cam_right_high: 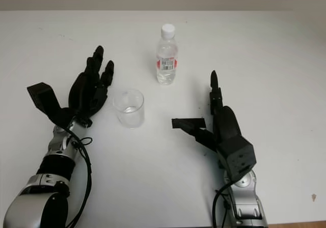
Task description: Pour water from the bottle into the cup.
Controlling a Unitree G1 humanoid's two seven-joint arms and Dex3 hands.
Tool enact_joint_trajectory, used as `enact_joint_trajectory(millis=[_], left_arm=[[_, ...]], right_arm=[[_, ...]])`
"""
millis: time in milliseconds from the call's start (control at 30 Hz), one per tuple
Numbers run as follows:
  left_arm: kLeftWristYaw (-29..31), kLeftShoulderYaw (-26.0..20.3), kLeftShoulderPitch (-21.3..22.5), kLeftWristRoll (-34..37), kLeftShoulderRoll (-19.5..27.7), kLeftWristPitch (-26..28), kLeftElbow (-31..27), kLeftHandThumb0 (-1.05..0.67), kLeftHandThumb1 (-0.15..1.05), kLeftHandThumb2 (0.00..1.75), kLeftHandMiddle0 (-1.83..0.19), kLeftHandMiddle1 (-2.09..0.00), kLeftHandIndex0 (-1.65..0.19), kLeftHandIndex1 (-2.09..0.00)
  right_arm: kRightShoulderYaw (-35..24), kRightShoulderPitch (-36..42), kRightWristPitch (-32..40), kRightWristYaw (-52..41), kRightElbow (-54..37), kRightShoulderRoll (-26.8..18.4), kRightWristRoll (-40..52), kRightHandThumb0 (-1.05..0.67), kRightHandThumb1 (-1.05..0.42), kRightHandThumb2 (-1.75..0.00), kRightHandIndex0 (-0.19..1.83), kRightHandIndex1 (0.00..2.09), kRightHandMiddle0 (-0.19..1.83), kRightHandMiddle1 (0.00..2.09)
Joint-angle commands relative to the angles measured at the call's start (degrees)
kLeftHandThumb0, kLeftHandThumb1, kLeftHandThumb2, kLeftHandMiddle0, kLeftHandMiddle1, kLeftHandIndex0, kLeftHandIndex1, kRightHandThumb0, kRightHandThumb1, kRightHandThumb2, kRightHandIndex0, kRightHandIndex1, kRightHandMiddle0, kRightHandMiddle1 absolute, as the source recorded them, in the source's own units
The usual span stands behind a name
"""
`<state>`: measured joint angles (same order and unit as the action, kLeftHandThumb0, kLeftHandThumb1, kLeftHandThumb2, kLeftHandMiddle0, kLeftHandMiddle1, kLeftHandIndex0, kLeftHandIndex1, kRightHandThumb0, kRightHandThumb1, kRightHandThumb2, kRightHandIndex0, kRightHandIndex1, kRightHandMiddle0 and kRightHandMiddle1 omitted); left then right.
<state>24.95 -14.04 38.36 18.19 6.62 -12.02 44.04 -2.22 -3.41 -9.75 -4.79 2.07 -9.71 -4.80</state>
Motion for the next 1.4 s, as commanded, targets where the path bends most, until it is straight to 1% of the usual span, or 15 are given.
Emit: enact_joint_trajectory(millis=[0, 133, 333, 433, 533, 700, 800, 900, 1167, 1367], left_arm=[[0.0, 0.0, -1.5, 0.0, 0.0, 0.2, -1.2, -0.85, 1.05, 0.71, 0.19, 0.00, 0.19, 0.00], [0.0, 0.3, -1.9, -0.2, 0.1, 0.5, -1.9, -0.85, 1.05, 0.71, 0.19, 0.00, 0.19, 0.00], [0.2, 0.1, -1.8, 0.1, 0.0, 0.5, -1.1, -0.85, 1.05, 0.72, 0.19, 0.00, 0.19, 0.00], [-0.2, 0.0, -1.8, 0.0, 0.0, 0.8, -1.3, -0.85, 1.05, 0.70, 0.19, 0.00, 0.19, 0.00], [0.3, 0.1, -1.5, 0.1, 0.1, 0.5, -1.1, -0.85, 1.05, 0.71, 0.19, 0.00, 0.19, 0.00], [0.1, 0.2, -1.7, 0.0, -0.4, 0.2, -1.4, -0.84, 1.05, 0.71, 0.19, 0.00, 0.19, 0.00], [0.0, 0.2, -2.2, 0.1, -0.6, 0.2, -1.9, -0.85, 1.05, 0.70, 0.19, 0.00, 0.19, 0.00], [-0.2, 0.1, -2.8, 0.2, -0.7, 0.3, -2.6, -0.85, 1.05, 0.70, 0.19, 0.00, 0.19, 0.00], [-0.6, 0.1, -3.4, 0.3, -1.0, 0.7, -3.6, -0.85, 1.05, 0.71, 0.19, 0.00, 0.19, 0.00], [-0.8, 0.2, -3.0, 0.2, -1.1, 0.7, -3.0, -0.85, 1.05, 0.70, 0.19, 0.00, 0.19, 0.00]], right_arm=[[0.2, 1.2, -0.2, -0.3, -0.4, -0.1, 0.3, -1.05, -0.93, -0.05, -0.19, 0.00, -0.19, 0.00], [0.1, 1.3, 0.3, -1.1, -0.3, 0.0, 1.4, -1.05, -0.92, -0.05, -0.19, 0.00, -0.19, 0.00], [0.5, -0.4, 2.2, -2.1, -0.1, -0.1, 2.0, -1.04, -0.92, -0.05, -0.19, 0.00, -0.19, 0.00], [0.6, -2.8, 1.3, -1.4, 1.0, -0.3, 1.0, -1.04, -0.92, -0.05, -0.19, 0.00, -0.19, 0.00], [0.4, -7.1, 2.2, -0.9, 2.6, -1.2, -0.3, -1.04, -0.92, -0.05, -0.19, 0.00, -0.19, 0.00], [0.1, -16.7, 0.9, -1.0, 9.3, -2.7, -0.9, -1.04, -0.92, -0.05, -0.19, 0.00, -0.19, 0.00], [0.3, -22.6, 1.4, -1.1, 13.5, -3.1, -1.1, -1.04, -0.91, -0.05, -0.19, 0.00, -0.19, 0.00], [0.7, -26.9, 3.8, -1.8, 16.4, -3.5, -1.3, -1.03, -0.90, -0.05, -0.19, 0.00, -0.19, 0.00], [1.5, -34.8, 6.0, -1.2, 25.1, -4.2, -3.3, -0.98, -0.89, -0.05, -0.19, 0.00, -0.19, 0.00], [1.7, -39.7, 3.8, 1.0, 34.4, -4.3, -4.3, -0.96, -0.89, -0.05, -0.19, 0.00, -0.19, 0.00]])
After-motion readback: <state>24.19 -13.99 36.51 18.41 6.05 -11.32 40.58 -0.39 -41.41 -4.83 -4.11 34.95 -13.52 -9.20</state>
